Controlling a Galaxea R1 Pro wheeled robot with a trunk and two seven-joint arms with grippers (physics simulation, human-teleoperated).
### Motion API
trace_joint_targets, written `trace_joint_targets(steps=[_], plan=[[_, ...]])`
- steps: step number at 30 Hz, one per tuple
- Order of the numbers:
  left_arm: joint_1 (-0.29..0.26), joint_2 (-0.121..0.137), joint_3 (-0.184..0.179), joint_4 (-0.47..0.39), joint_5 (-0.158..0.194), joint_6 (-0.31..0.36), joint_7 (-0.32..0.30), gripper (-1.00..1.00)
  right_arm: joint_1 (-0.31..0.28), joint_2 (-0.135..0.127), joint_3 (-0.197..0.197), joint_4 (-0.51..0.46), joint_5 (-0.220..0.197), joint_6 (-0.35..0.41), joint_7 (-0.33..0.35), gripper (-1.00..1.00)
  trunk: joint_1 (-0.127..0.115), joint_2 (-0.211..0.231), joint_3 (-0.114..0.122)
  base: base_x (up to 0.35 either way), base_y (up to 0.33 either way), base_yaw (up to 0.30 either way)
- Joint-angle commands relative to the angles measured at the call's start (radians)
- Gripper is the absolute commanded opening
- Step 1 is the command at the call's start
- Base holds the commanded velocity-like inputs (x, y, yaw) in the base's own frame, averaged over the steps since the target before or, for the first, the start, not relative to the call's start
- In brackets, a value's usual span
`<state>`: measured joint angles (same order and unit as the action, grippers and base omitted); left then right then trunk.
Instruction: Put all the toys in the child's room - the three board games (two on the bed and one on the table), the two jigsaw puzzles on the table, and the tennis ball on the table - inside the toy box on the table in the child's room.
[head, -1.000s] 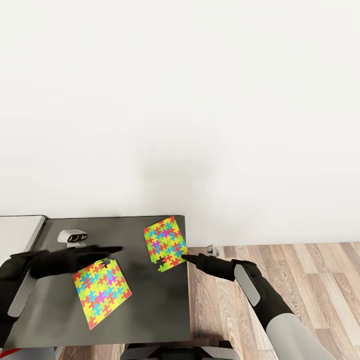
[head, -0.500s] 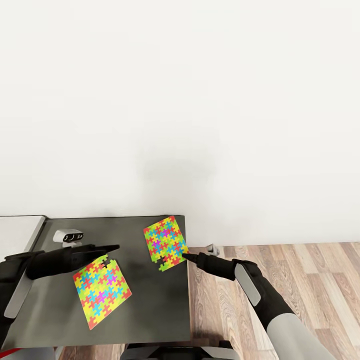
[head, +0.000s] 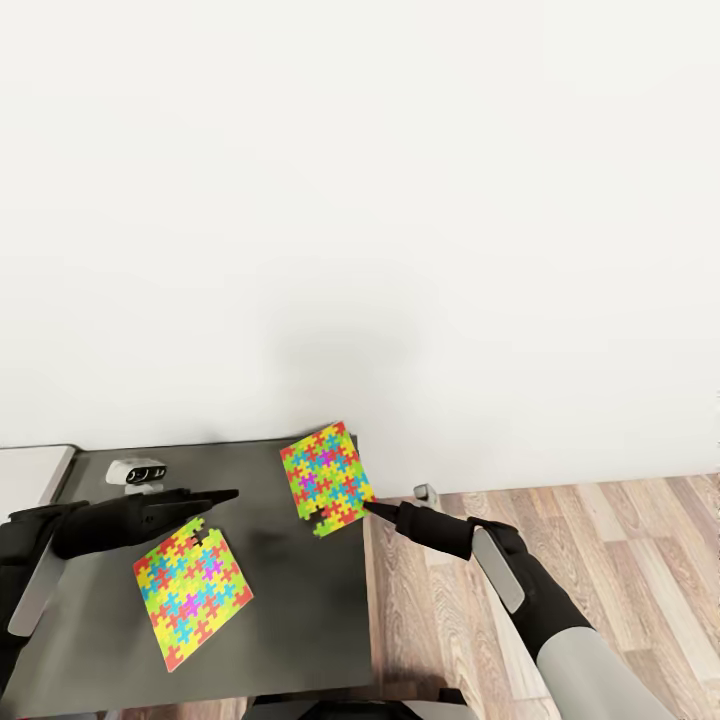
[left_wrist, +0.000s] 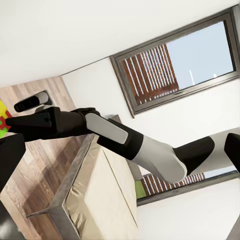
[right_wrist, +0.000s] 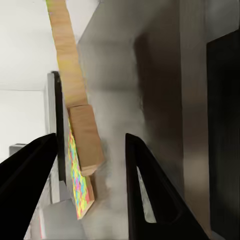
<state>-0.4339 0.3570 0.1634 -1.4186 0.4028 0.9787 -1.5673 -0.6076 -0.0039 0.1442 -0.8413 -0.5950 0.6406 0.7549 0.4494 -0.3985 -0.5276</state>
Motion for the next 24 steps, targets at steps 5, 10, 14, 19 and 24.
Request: trace_joint_targets(steps=[5, 10, 14, 19, 24], plan=[[0.000, 0.000, 0.001, 0.000, -0.005, 0.012, -0.004, 1.00, 0.008, -0.005, -0.007, -0.001, -0.005, 0.006, 0.051, -1.00, 0.001, -0.002, 0.006, 0.000, 0.000, -0.136], [-0.001, 0.000, 0.001, 0.000, -0.008, 0.012, -0.004, 1.00, 0.014, -0.007, -0.010, -0.001, -0.006, 0.007, 0.085, -1.00, 0.001, -0.002, 0.014, 0.000, 0.000, -0.136], [-0.002, 0.000, -0.002, 0.000, -0.008, 0.012, -0.004, 1.00, 0.027, -0.007, -0.011, 0.000, -0.007, 0.005, 0.134, -1.00, 0.001, -0.002, 0.020, 0.000, 0.000, -0.136], [-0.002, -0.001, -0.007, -0.001, -0.009, 0.012, -0.004, 1.00, 0.042, -0.008, -0.013, 0.001, -0.006, -0.007, 0.201, -1.00, 0.001, -0.002, 0.027, -0.149, 0.030, -0.136], [-0.002, 0.000, -0.008, -0.002, -0.009, 0.012, -0.004, 1.00, 0.044, -0.013, -0.015, 0.002, -0.006, -0.013, 0.212, -1.00, 0.001, -0.002, 0.034, -0.107, 0.022, -0.137]])
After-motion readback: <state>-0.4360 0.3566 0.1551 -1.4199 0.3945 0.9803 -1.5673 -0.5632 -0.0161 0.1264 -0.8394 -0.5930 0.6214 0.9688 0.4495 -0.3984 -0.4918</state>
